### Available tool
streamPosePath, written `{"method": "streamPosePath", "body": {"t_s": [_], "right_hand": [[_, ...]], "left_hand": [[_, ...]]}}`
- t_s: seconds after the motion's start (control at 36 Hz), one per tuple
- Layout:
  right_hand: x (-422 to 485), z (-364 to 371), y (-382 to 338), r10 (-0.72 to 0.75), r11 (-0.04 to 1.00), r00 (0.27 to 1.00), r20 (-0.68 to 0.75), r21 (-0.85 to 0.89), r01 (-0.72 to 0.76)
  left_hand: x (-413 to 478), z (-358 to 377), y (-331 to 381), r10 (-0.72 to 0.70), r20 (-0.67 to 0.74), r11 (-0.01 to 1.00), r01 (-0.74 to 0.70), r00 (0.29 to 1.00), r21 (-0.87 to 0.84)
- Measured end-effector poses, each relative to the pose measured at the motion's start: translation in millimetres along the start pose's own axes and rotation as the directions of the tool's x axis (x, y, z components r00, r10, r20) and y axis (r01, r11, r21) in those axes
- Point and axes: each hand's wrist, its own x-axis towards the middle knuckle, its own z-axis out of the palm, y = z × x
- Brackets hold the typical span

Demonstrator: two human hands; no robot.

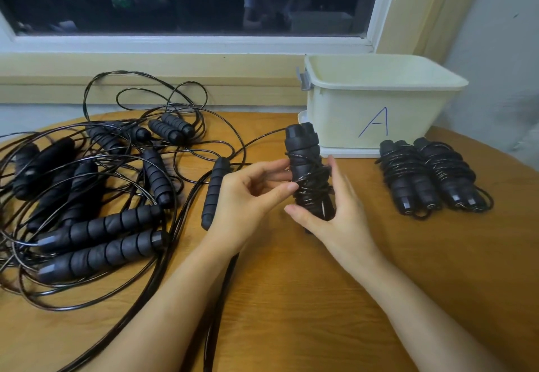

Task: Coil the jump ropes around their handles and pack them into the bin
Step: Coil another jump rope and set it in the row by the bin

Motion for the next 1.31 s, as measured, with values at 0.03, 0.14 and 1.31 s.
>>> {"method": "streamPosePath", "body": {"t_s": [0.03, 0.14, 1.31], "right_hand": [[0.3, 0.1, 0.0, 0.018, 1.0, 1.0, -0.004, -0.007, -0.018], [2.7, 0.0, 4.9, 0.016, 1.0, 0.999, -0.047, -0.018, -0.017], [-2.4, 0.7, -4.2, -0.1, 0.945, 0.989, 0.106, 0.323, 0.061]], "left_hand": [[-0.4, 0.6, 0.2, 0.005, 0.025, 1.0, -0.005, 1.0, 0.0], [-0.2, 0.4, -3.7, 0.045, 0.082, 0.996, -0.051, 0.996, 0.07], [3.2, -2.4, -8.2, -0.185, 0.058, 0.958, 0.193, 0.981, -0.212]]}}
